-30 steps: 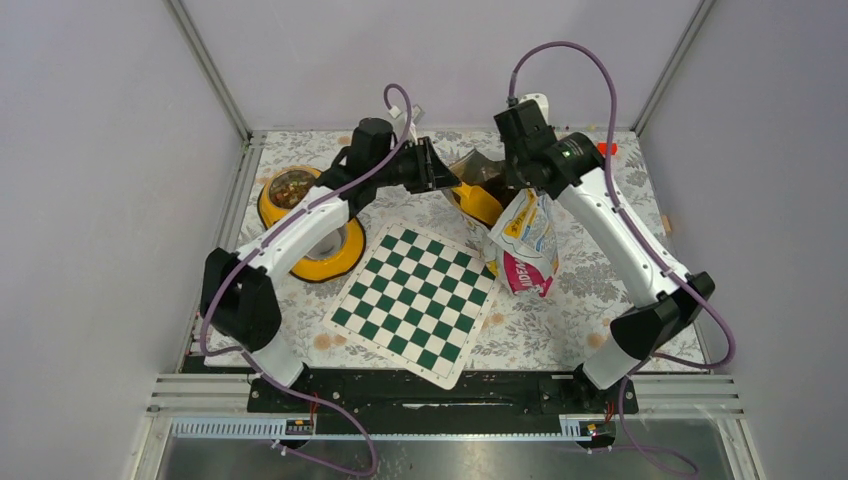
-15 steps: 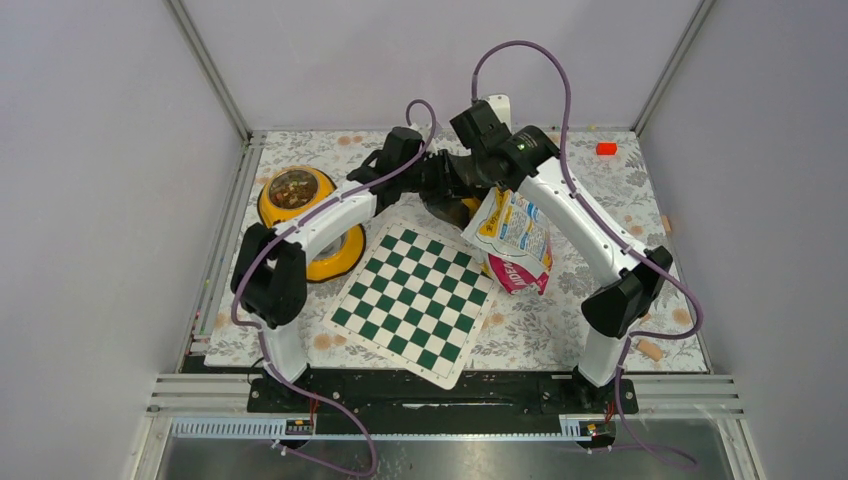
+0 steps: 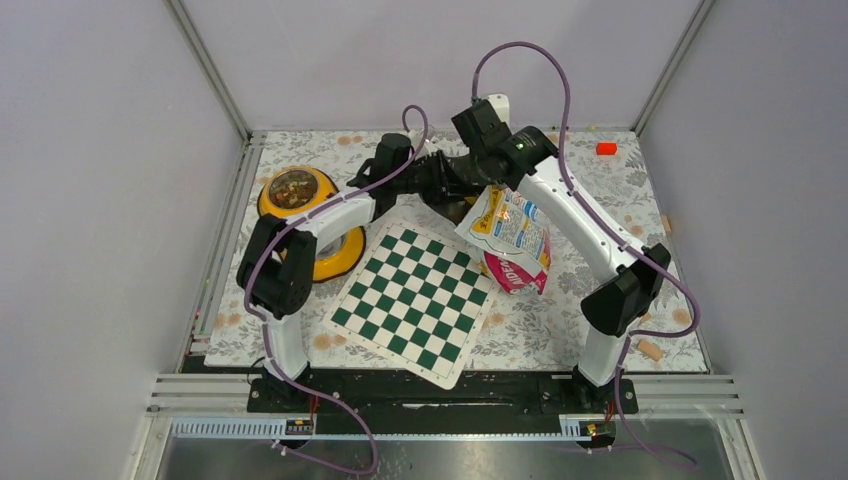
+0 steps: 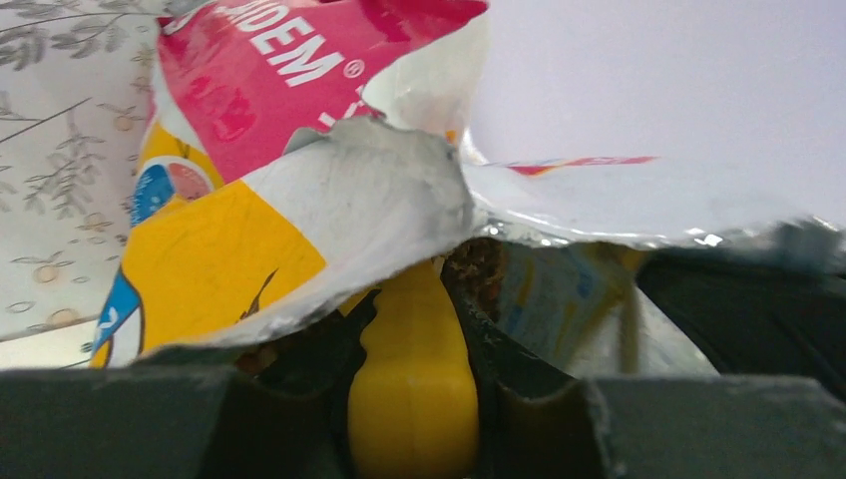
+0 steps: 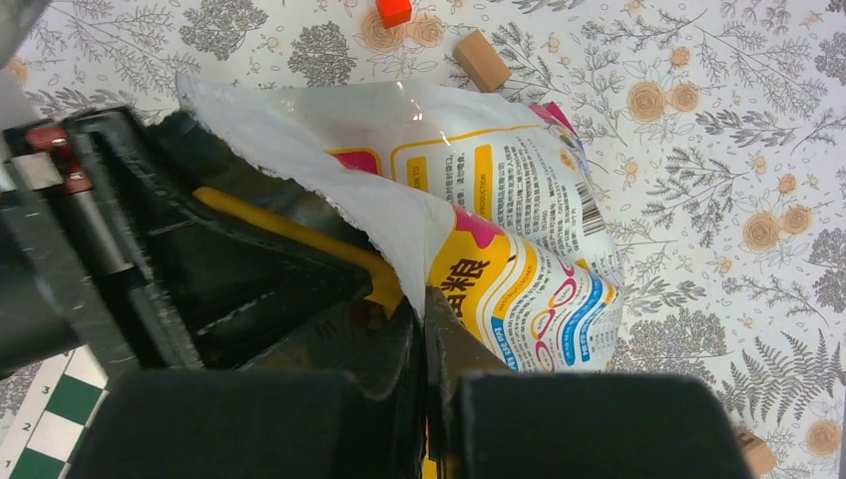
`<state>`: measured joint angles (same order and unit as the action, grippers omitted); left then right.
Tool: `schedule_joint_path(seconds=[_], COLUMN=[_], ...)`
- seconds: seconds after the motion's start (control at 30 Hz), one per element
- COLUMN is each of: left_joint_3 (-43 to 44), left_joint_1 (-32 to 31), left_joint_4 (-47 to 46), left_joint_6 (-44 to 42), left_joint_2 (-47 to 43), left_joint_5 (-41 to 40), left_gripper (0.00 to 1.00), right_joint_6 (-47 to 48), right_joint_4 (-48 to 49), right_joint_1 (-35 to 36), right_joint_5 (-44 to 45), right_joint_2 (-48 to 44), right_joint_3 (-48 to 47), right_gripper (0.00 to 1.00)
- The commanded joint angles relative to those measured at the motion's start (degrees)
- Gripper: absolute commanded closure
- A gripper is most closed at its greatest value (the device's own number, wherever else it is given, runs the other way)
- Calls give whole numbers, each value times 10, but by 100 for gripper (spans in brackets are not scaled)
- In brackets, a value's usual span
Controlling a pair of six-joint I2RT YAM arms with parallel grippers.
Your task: Serve the pet food
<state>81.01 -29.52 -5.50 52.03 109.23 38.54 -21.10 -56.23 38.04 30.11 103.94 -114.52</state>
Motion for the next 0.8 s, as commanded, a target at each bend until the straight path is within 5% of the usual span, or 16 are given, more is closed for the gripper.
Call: schedule_joint_path(seconds=[0.0, 0.47, 0.77], left_joint_3=[-15, 18, 25], left_joint_1=[12, 62, 82], left_joint_4=[-139, 15, 1], left_joint_6=[130, 78, 53], left_joint_2=[-61, -176, -186], left_joint_5=[66, 24, 27], left_gripper=[100, 100, 100], right_joint_6=[-11, -20, -25], right_joint_4=[28, 28, 27], right_joint_1=[-39, -104, -116], right_joint_5=[-3, -17, -30], right_joint_2=[-45, -105, -115], right_joint_3=[3, 20, 26], right_gripper=[100, 100, 100])
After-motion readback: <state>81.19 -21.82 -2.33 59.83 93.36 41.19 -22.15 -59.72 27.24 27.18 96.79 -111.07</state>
